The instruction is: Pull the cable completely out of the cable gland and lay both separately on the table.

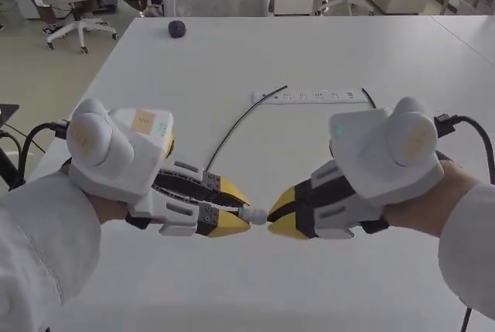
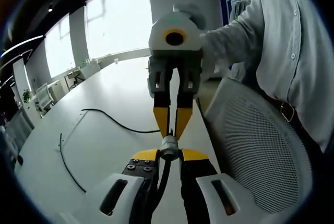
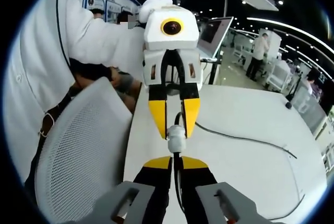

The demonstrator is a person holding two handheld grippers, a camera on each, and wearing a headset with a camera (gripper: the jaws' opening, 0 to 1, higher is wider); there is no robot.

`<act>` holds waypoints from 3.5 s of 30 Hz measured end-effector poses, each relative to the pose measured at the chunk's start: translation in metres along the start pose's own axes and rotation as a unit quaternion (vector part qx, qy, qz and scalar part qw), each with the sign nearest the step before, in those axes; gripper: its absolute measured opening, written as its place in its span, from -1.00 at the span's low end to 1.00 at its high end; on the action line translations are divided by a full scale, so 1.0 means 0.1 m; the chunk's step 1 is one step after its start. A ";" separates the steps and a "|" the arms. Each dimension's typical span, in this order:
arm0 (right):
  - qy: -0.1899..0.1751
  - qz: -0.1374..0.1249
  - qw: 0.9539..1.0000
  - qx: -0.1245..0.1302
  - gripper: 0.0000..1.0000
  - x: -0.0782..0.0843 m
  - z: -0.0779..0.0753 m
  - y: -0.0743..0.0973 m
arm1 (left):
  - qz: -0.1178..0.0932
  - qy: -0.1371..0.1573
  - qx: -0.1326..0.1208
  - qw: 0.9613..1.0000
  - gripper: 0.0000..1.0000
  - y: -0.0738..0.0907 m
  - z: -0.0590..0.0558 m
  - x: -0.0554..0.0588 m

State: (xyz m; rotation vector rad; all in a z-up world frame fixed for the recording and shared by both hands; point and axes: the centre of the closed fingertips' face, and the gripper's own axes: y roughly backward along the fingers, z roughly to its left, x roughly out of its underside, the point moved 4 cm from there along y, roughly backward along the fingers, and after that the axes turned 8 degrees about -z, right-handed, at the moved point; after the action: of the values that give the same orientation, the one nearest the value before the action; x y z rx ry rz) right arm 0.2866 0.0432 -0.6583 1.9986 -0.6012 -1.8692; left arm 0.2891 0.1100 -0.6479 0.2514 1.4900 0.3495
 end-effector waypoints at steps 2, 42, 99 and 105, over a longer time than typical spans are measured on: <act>-0.002 0.004 1.000 0.006 -1.00 0.02 0.00 0.00 | 0.004 -0.004 0.001 1.000 -0.70 -0.01 0.00 0.00; -0.004 -0.005 1.000 0.012 -1.00 0.00 -0.05 -0.01 | 0.018 -0.014 0.003 1.000 -0.70 0.02 0.05 -0.03; -0.130 0.077 0.986 0.066 -1.00 1.39 -0.05 0.17 | 0.009 -0.020 -0.020 1.000 -0.70 0.12 0.13 -0.06; -0.128 0.077 0.987 0.061 -1.00 1.39 -0.03 0.18 | 0.009 -0.019 -0.019 1.000 -0.70 0.11 0.13 -0.06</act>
State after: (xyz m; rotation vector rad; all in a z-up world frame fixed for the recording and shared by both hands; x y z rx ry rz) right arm 0.2945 -0.0444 -0.7669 1.7365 -0.9340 -2.0506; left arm 0.3008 0.1187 -0.6373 0.2405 1.4424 0.3841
